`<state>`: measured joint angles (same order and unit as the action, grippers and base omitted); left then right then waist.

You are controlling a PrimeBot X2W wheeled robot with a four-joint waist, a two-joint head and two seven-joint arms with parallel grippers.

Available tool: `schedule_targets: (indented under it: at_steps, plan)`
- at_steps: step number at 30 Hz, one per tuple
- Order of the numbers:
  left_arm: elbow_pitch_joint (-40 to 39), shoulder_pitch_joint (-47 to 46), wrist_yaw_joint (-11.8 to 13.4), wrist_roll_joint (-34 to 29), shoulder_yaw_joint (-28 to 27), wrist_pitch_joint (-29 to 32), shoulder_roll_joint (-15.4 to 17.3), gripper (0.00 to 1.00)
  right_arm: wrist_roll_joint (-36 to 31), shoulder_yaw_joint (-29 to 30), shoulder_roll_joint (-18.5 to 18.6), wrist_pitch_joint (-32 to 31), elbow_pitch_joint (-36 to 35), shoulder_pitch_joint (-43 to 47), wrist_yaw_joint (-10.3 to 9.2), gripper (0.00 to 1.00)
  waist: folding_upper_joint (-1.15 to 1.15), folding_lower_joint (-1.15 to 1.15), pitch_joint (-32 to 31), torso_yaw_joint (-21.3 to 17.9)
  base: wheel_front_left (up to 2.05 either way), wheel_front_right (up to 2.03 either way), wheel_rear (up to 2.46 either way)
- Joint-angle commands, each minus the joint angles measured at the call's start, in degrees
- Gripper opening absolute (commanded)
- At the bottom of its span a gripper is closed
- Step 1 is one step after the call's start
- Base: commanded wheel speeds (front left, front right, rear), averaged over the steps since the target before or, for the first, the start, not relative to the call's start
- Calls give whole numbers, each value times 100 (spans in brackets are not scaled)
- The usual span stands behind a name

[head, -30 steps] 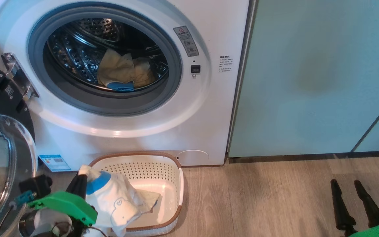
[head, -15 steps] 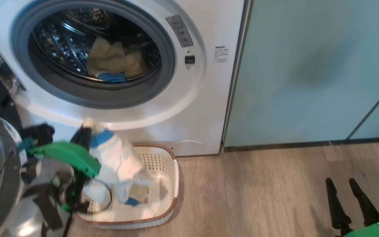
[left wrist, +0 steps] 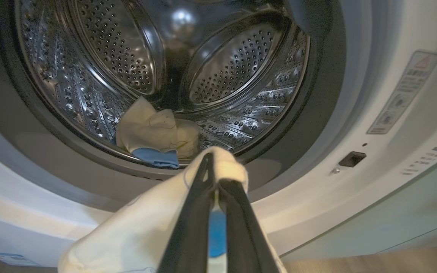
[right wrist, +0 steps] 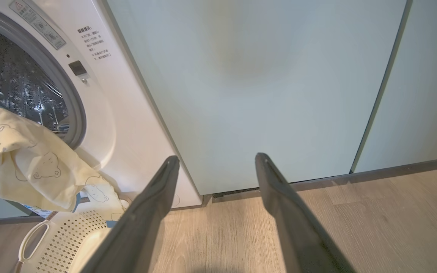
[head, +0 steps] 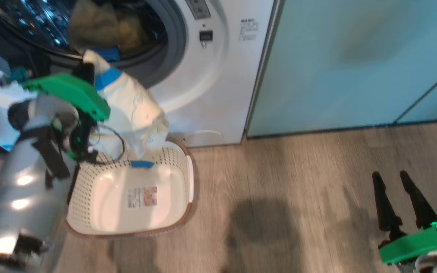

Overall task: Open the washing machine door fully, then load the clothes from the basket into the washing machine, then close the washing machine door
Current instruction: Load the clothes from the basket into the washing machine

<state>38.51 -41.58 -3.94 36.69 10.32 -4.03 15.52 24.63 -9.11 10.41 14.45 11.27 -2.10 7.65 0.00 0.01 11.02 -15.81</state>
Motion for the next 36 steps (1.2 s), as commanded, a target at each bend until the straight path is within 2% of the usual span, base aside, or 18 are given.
schedule_targets:
  at_steps: [1, 10, 24, 32, 36]
  plan:
    - [1, -485, -38, -77, -124, 23, 244, 0, 35, -102, 76, 55, -182, -231, -16, 100, 0, -1, 293, -126, 0, 0, 0]
    - [1111, -1982, -178, -312, 192, 365, 445, 0, 80, -173, -50, 55, -197, -740, -16, 100, 0, -1, 1203, -275, 0, 0, 0]
    - [2114, -3868, -289, -402, 474, 778, 511, 0, 95, -167, -172, 55, -307, -1327, -16, 100, 0, -1, 2209, -238, 0, 0, 0]
    - [2510, -4542, -303, -478, 583, 797, 605, 0, 114, -172, -219, 55, -326, -1546, -16, 100, 0, -1, 2627, -316, 0, 0, 0]
    - [2695, -4816, -232, -515, 585, 622, 696, 0, 117, -219, -263, 55, -323, -1658, -16, 100, 0, -1, 2797, -367, 0, 0, 0]
